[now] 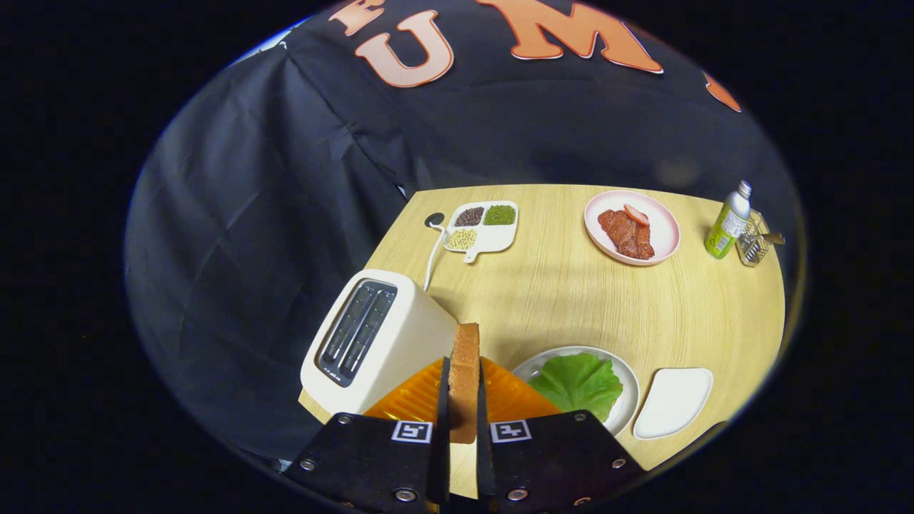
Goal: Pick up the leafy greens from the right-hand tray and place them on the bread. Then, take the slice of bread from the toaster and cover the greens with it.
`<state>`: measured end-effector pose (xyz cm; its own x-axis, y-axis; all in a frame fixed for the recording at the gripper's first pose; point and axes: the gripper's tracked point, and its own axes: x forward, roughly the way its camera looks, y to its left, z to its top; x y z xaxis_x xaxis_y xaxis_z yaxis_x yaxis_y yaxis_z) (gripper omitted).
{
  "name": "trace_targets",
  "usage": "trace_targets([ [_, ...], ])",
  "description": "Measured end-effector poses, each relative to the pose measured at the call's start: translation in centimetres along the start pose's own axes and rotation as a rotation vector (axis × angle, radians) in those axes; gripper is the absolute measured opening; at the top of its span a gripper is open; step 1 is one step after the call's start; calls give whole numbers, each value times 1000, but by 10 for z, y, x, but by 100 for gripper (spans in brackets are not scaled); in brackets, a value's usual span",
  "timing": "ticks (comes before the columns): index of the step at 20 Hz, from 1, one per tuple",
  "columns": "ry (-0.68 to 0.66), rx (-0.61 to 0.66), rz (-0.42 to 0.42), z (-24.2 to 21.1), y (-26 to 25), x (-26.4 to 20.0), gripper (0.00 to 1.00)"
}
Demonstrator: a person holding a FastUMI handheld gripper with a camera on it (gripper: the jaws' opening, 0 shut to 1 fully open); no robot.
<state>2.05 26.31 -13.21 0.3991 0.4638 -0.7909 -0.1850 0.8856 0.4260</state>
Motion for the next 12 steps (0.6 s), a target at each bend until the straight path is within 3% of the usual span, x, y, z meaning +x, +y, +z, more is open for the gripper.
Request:
trace_targets([
  [12, 29, 66, 11, -45, -57, 23, 16],
])
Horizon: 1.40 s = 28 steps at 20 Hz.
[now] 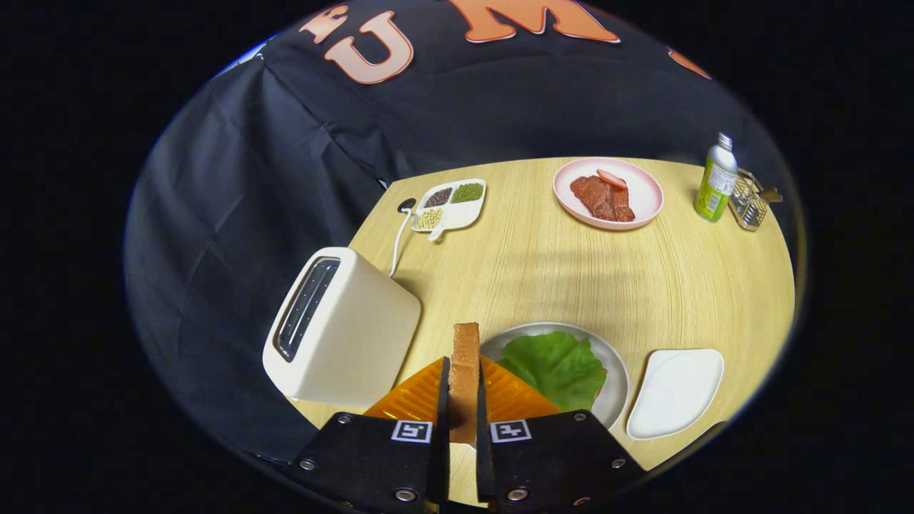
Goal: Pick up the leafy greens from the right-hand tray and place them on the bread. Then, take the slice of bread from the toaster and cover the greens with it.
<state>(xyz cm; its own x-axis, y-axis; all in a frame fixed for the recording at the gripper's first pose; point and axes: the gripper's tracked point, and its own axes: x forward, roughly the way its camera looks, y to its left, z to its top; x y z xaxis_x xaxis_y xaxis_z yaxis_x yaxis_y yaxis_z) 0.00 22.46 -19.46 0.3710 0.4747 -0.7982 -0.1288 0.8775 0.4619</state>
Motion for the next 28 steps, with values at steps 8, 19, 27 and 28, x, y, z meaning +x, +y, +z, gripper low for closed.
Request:
trace_targets([
  [8, 1, 65, 11, -15, -41, 19, 15],
  [19, -14, 40, -42, -34, -76, 19, 16],
  [27, -72, -73, -160, -38, -91, 17, 45],
  [28, -70, -77, -184, -39, -95, 16, 50],
])
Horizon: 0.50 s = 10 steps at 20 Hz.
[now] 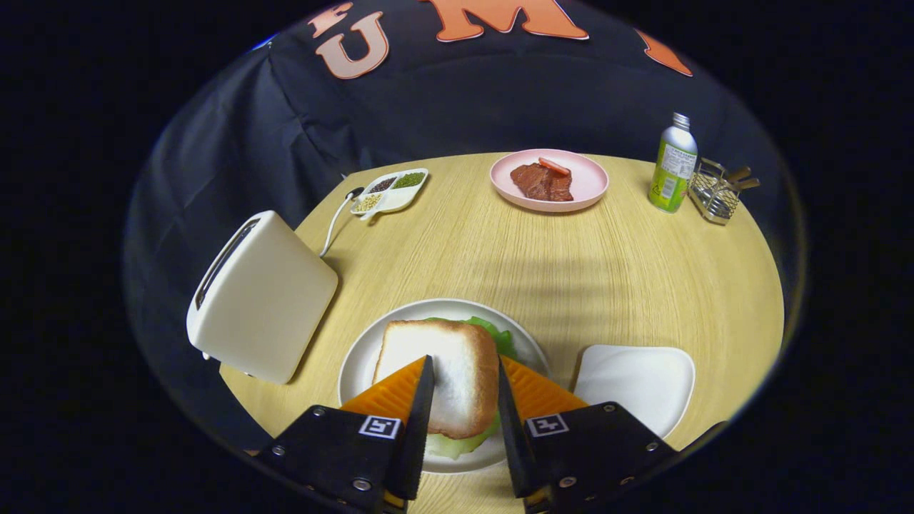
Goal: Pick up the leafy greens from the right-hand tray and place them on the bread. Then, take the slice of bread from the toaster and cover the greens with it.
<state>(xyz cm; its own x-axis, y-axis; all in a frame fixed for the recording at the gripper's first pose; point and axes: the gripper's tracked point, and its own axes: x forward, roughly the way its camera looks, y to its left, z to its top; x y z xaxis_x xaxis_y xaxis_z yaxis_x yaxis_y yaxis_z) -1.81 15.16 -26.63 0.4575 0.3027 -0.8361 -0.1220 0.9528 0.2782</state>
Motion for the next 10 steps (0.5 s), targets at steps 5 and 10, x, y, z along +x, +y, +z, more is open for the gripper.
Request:
trace_targets([
  [5, -37, -20, -81, 6, -18, -9, 61],
  [10, -139, -27, -134, 24, -32, -28, 70],
])
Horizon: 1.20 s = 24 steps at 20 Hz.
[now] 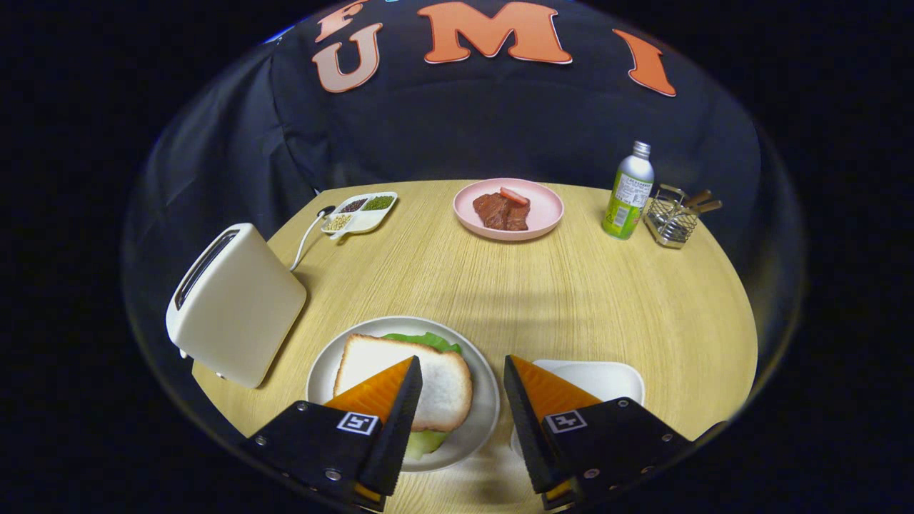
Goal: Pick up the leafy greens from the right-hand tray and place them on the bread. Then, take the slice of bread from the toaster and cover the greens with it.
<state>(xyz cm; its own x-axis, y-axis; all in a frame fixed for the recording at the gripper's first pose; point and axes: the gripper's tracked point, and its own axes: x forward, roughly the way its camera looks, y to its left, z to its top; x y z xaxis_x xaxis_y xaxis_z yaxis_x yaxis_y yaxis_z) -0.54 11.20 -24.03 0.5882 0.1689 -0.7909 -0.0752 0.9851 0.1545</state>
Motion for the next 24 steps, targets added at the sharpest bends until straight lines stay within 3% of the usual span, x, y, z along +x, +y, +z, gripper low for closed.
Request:
trace_targets([
  [4, -146, 29, 25, 30, -2, -21, 77],
  [9, -415, -12, -58, 86, -28, -67, 85],
  [13, -548, -15, -74, 107, -43, -110, 88],
  [18, -742, -53, -188, 127, -67, -159, 92],
  [24, -839, -56, -146, 128, -61, -185, 93],
])
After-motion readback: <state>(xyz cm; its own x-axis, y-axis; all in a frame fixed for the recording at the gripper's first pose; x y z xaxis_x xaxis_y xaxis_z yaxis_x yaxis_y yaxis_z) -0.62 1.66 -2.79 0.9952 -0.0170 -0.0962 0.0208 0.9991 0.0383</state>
